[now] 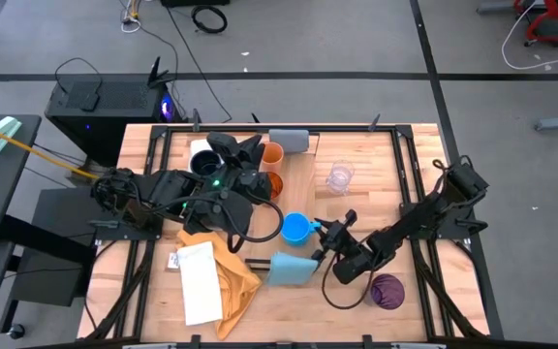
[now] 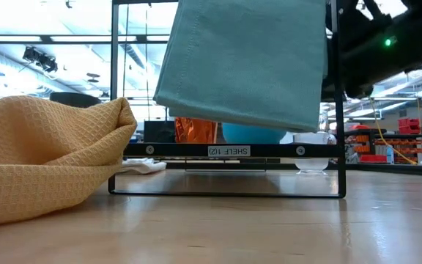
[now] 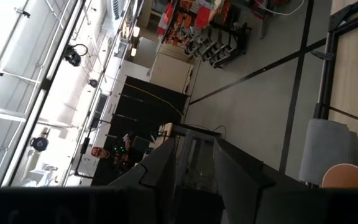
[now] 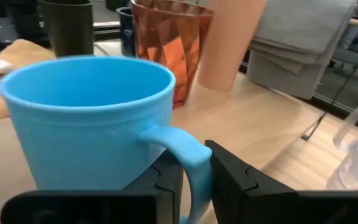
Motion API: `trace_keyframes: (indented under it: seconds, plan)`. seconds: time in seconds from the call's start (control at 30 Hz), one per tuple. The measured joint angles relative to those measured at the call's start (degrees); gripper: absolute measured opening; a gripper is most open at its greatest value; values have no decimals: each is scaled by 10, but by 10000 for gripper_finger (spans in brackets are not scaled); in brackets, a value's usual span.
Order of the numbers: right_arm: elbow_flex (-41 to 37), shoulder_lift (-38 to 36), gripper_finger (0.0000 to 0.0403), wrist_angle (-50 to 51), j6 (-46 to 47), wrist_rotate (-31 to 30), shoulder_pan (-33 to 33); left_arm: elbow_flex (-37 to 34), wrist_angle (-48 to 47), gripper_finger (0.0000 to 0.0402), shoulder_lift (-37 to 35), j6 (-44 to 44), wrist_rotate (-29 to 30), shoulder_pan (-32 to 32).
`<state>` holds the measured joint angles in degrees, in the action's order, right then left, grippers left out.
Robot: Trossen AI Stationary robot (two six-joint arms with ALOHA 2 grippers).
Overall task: Stack small to large cups/mugs on shelf
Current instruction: Put the light blue mug on the shelf
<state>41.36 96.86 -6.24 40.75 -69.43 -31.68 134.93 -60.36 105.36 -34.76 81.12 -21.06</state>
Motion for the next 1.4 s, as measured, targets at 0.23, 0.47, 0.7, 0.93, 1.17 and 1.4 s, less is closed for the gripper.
trace_keyframes:
  seconds: [0.23,0.47,0.7,0.93,1.17,1.4]
  plan:
    - [0,-18,93,55,20,40,7,0,0,110,0,1,-1,0]
    - [0,-10,110,57,27,95,22,0,0,114,0,1,-1,0]
    - [0,-12,112,49,-5,131,22,0,-3,110,0,2,-1,0]
    - [0,-35,124,49,-31,147,23,0,-57,113,0,53,-3,0]
    - [0,-49,138,54,-59,189,23,0,-63,108,0,52,-3,-1]
    - [0,-93,139,85,-89,222,23,0,-63,107,0,51,-3,-1]
